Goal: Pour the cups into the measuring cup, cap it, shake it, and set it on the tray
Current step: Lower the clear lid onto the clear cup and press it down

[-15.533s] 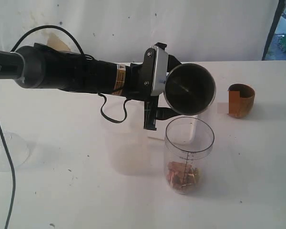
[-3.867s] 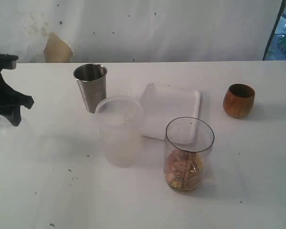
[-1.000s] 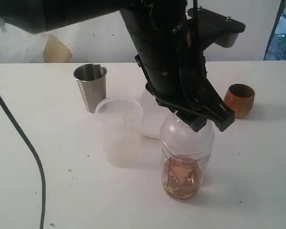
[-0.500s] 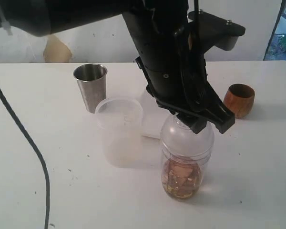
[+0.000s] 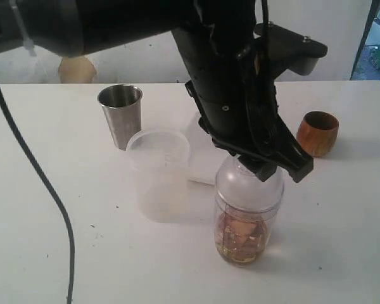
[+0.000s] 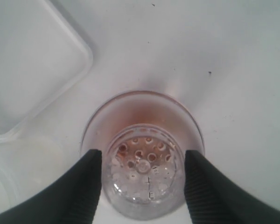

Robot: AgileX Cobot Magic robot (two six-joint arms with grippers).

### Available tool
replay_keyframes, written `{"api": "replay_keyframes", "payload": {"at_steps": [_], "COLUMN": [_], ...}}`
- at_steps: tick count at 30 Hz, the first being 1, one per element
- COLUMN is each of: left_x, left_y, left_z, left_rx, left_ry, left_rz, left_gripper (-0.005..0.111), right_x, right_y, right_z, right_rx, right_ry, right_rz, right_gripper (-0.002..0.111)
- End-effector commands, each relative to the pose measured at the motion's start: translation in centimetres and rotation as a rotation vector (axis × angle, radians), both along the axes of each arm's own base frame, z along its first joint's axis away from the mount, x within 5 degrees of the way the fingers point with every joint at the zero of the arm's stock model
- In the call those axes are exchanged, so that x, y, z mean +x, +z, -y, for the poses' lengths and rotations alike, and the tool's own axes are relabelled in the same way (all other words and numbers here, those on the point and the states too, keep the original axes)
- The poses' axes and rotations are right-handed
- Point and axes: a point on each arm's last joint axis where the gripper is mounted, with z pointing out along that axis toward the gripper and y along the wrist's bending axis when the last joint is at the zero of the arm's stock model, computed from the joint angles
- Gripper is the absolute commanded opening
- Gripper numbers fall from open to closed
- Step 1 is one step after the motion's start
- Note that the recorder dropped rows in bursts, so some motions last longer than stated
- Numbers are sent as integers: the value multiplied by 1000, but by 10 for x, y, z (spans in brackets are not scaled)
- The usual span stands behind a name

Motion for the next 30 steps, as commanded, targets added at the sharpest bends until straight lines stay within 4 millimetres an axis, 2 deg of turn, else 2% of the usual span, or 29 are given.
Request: {"api": "replay_keyframes", "payload": {"at_steps": [1, 8, 12, 15, 19, 23, 27, 30], "left_x": [-1, 0, 1, 3, 3, 3, 2, 2], "left_y": [-11, -13, -20, -27, -27, -23, -10, 4], "left_z": [6, 6, 8, 11, 11, 8, 3, 3], "left_rx": [17, 27, 48, 62, 64, 66, 51, -22], "left_ry": [-18, -27, -39, -39, -39, -39, -41, -54], "left_rz": [-37, -33, -40, -49, -46, -25, 12, 64], "left_gripper": [0, 0, 2, 20, 46, 61, 64, 64], "right_x": [0, 0, 0, 0, 0, 0, 0, 0], "right_y": [-1, -1, -1, -1, -1, -1, -1, -1], "right_z": [0, 0, 0, 0, 0, 0, 0, 0], "right_rx": [6, 9, 9, 9, 9, 7, 7, 7], "right_ry": [-3, -3, -3, -3, -3, -3, -3, -3], "right_rz": [3, 3, 3, 3, 3, 3, 3, 3], "right_gripper": [0, 0, 0, 0, 0, 0, 0, 0]}}
